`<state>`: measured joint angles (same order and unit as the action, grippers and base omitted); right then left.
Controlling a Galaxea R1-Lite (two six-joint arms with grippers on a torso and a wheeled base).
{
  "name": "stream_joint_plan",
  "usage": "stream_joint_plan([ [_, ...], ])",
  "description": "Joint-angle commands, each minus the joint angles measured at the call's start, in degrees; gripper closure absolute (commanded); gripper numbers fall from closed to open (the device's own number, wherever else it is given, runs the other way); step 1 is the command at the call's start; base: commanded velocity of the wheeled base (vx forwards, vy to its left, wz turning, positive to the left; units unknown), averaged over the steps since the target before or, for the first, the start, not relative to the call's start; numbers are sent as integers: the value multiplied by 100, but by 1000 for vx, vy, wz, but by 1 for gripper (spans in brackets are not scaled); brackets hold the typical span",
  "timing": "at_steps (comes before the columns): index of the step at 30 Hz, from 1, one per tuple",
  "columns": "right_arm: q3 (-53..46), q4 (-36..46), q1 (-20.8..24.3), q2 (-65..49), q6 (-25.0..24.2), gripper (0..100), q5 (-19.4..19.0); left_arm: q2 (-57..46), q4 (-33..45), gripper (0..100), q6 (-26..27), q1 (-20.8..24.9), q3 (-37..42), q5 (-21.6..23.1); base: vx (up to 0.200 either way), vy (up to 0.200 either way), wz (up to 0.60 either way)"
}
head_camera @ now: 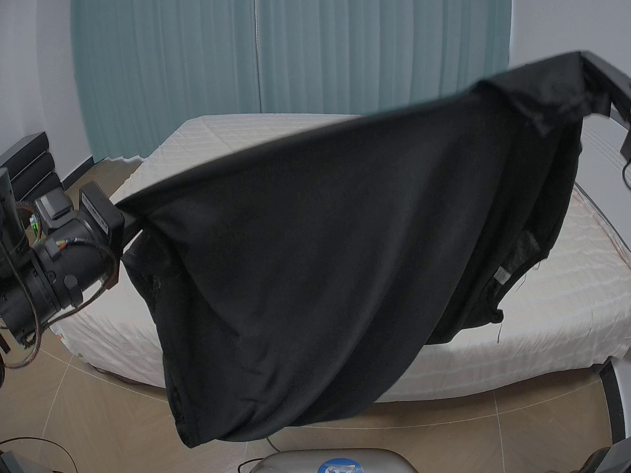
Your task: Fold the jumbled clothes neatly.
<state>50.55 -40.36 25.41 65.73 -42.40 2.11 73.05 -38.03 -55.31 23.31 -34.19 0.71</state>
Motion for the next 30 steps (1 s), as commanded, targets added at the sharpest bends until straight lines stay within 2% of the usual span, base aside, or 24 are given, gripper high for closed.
stream_joint_plan([
  [1,1290,582,-967,941,-207,100,-149,570,428,100,-6,-345,-861,-9,0,0,0],
  [4,1835,591,-1125,1574,-207,100,-26,1098,411,100,-15,-582,-1133,8,0,0,0],
  [9,2257,573,-1345,2207,-216,100,-26,1572,437,100,-77,-635,-1379,0,0,0,0],
  [11,2406,450,-1398,2594,-216,100,-26,1906,437,100,-85,-643,-1564,-9,200,0,0],
  [15,2354,-332,-1336,3051,-199,100,167,2328,446,100,-85,-643,-1819,0,200,0,0],
  [19,2459,-859,-1336,3482,-181,100,202,2759,420,100,-77,-643,-2126,-9,200,0,0],
  [30,2635,-1272,-1336,4264,-102,100,229,3814,446,100,-59,-661,-3005,0,200,0,0],
])
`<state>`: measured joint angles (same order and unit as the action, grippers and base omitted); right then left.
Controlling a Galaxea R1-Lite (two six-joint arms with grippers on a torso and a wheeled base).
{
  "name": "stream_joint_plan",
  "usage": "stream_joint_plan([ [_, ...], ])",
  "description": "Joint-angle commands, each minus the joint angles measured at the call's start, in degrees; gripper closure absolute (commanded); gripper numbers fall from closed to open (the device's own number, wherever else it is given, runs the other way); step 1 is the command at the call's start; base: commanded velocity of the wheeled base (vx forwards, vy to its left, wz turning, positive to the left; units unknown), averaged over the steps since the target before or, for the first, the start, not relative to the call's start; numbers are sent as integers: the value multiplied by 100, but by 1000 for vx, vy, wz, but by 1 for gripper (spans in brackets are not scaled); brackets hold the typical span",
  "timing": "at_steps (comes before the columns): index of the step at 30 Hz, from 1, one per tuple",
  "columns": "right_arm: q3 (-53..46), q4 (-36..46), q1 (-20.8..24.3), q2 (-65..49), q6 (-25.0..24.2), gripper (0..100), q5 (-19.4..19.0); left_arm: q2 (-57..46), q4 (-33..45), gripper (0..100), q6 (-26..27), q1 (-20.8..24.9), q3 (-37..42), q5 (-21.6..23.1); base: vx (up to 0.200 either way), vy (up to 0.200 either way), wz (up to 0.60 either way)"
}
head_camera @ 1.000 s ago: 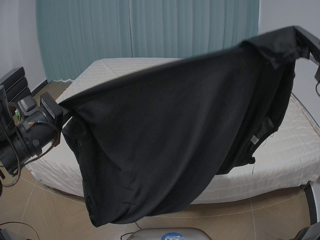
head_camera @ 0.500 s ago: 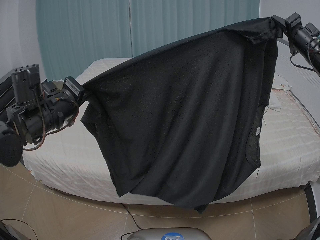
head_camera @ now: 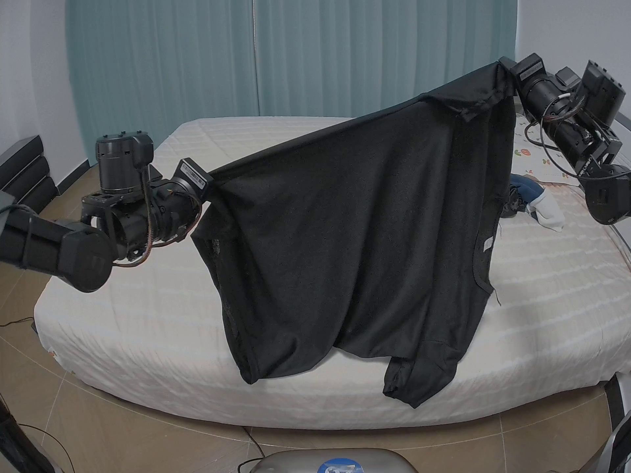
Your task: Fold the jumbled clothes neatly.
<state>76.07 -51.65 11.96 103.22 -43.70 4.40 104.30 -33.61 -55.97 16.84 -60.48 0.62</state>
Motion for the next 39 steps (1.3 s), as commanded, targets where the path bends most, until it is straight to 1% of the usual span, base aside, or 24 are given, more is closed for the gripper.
stream_joint_plan([
  [1,48,-170,8,550,46,100,-1,785,4,100,-2,-14,-430,8,200,0,0],
  [4,4,-346,35,779,108,100,17,1066,-32,100,7,-5,-597,8,200,0,0],
  [7,13,-688,35,1078,169,100,237,1373,-40,100,-2,-14,-843,8,200,0,0],
  [13,13,-1005,105,1772,292,100,536,1954,-76,100,-11,-22,-1089,17,200,0,0],
  [18,-4,-1172,131,2255,354,100,562,2454,-181,100,-2,-14,-1291,-80,200,0,0],
  [25,22,-1198,166,2967,380,100,659,2999,-357,100,-55,-14,-1274,-71,0,0,0],
  [28,57,-1295,166,3240,389,100,764,3210,-638,100,-301,4,-1282,-71,0,0,0],
  [32,66,-1251,158,3547,398,100,790,3448,-700,100,-450,13,-1300,-71,0,0,0],
  [33,66,-1277,166,3644,398,0,790,3509,-700,100,-485,13,-1317,-71,0,0,0],
  [34,48,-1295,184,3741,406,0,790,3562,-700,100,-503,13,-1353,-71,0,0,0],
  [35,40,-1295,210,3802,433,0,790,3597,-700,0,-529,4,-1379,-71,0,0,0],
  [39,57,-1277,246,4092,661,0,790,3694,-691,0,-556,4,-1397,-80,0,0,0],
])
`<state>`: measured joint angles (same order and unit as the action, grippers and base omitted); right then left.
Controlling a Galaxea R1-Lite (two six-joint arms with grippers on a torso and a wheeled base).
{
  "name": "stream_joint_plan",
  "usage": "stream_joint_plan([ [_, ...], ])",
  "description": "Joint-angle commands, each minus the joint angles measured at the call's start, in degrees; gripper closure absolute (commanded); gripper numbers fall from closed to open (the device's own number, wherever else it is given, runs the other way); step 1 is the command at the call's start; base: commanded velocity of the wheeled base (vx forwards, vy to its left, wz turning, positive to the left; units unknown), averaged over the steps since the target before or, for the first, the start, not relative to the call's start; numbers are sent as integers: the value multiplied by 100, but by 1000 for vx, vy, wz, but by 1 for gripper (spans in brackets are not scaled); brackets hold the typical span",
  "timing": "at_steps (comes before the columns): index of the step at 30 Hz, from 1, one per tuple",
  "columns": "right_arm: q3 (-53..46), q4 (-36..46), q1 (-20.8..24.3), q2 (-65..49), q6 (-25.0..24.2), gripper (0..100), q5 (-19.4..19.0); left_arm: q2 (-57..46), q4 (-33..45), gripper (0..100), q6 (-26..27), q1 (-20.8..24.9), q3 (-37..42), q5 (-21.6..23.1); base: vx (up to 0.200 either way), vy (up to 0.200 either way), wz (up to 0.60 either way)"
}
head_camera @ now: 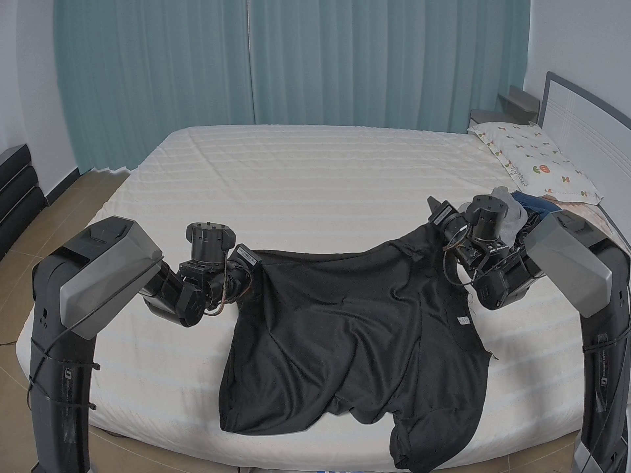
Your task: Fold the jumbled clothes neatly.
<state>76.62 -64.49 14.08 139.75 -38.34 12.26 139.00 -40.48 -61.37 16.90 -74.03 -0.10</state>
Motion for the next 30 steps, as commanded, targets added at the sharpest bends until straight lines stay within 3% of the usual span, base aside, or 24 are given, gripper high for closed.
stream_joint_plan([
  [1,-7,24,25,465,186,0,13,242,-3,0,-16,-11,-50,-17,0,0,0],
  [7,55,261,-221,483,362,0,294,268,93,0,2,-160,-234,-430,0,0,0],
  [12,213,129,-388,694,679,0,426,286,542,0,2,-248,-410,-447,0,0,0],
  [19,-165,595,-582,500,714,0,400,198,2194,0,-33,-266,-683,-351,0,0,0],
  [21,-332,648,-599,351,617,0,347,-31,2633,0,-33,-283,-770,-105,0,0,0],
  [25,-1035,648,-555,17,424,0,92,-470,2748,0,-86,-398,-665,476,0,0,0],
  [28,-1703,613,-485,-352,90,0,-260,-742,2748,0,-411,-538,-595,1038,0,0,0],
  [30,-2125,595,-432,-625,-183,0,-453,-830,2757,0,-640,-609,-586,1161,0,0,0],
])
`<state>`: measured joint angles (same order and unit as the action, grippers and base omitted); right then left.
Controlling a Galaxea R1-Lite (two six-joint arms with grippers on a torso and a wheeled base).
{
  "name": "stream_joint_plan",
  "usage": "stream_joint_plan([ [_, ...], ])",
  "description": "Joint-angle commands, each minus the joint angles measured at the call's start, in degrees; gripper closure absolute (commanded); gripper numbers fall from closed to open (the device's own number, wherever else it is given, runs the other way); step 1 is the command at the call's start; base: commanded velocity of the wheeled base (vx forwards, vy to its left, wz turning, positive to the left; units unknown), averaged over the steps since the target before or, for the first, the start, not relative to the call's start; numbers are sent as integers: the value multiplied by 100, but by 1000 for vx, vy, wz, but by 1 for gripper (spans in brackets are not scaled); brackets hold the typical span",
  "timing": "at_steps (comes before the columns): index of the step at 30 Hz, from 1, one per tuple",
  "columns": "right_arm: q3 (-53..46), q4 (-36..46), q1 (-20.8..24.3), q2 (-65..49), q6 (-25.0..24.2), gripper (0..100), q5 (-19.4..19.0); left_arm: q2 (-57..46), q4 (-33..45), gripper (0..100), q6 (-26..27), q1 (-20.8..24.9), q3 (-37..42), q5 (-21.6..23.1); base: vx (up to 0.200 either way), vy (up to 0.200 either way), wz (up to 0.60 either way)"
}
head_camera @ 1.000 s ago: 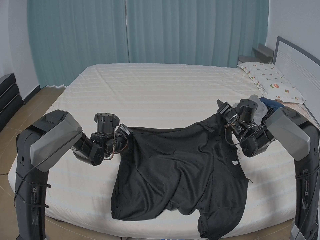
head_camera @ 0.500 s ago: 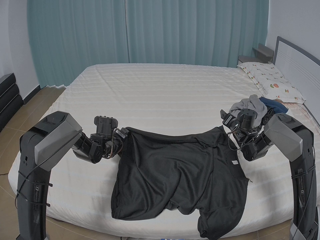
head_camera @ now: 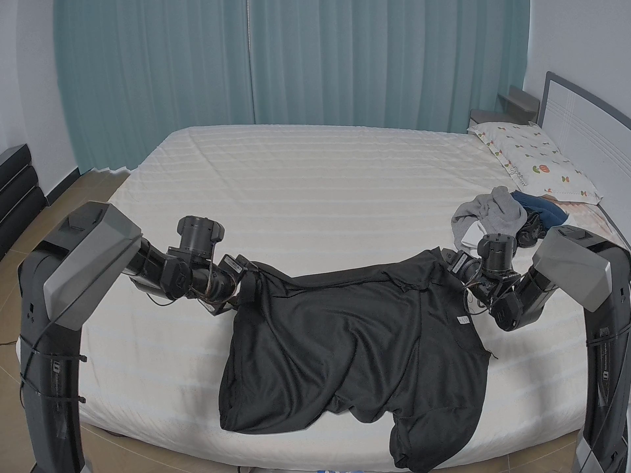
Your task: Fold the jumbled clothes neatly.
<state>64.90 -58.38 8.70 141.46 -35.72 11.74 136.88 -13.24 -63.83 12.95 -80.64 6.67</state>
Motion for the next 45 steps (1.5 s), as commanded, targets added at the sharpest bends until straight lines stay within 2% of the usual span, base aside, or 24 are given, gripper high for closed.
stream_joint_plan([
  [1,-1129,2,105,-910,-524,0,-488,-636,41,0,-429,-231,92,485,0,0,0],
  [2,-1129,2,105,-910,-524,0,-488,-636,41,0,-429,-231,92,485,0,0,0],
  [3,-1551,-33,96,-1121,-612,0,-691,-662,32,0,-411,-240,277,476,0,0,0],
  [7,-2377,-68,96,-1560,-902,0,-875,-1014,-223,0,-323,-310,1077,704,0,0,0],
  [11,-3230,-86,61,-1903,-1157,0,-1394,-1462,-1014,0,-7,-214,2369,687,0,0,0],
  [14,-3634,-95,-79,-1885,-1174,0,-1490,-1796,-1682,0,-24,-187,3265,731,0,0,0],
  [16,-3669,-95,-97,-1876,-1165,0,-1499,-1822,-1743,0,-24,-178,3353,739,0,0,0],
  [17,-3977,-77,-194,-1859,-1060,0,-1675,-1972,-2359,0,-15,-64,4056,757,0,0,0],
  [21,-4223,-77,-413,-1859,-805,0,-2158,-1928,-3194,0,-7,182,4768,739,0,0,0],
  [25,-4363,-86,-545,-1745,-770,0,-2378,-1919,-3607,0,20,305,5093,687,-200,0,0],
  [37,-4398,-95,-563,-1499,-585,0,-2413,-1761,-3633,0,72,340,5331,608,-183,0,0],
  [40,-4416,-95,-528,-1499,-577,0,-2466,-1576,-3660,0,178,472,5304,335,0,0,0],
  [45,-4451,-95,-475,-1507,-577,0,-2527,-1146,-4152,0,538,780,5331,-456,0,0,0],
])
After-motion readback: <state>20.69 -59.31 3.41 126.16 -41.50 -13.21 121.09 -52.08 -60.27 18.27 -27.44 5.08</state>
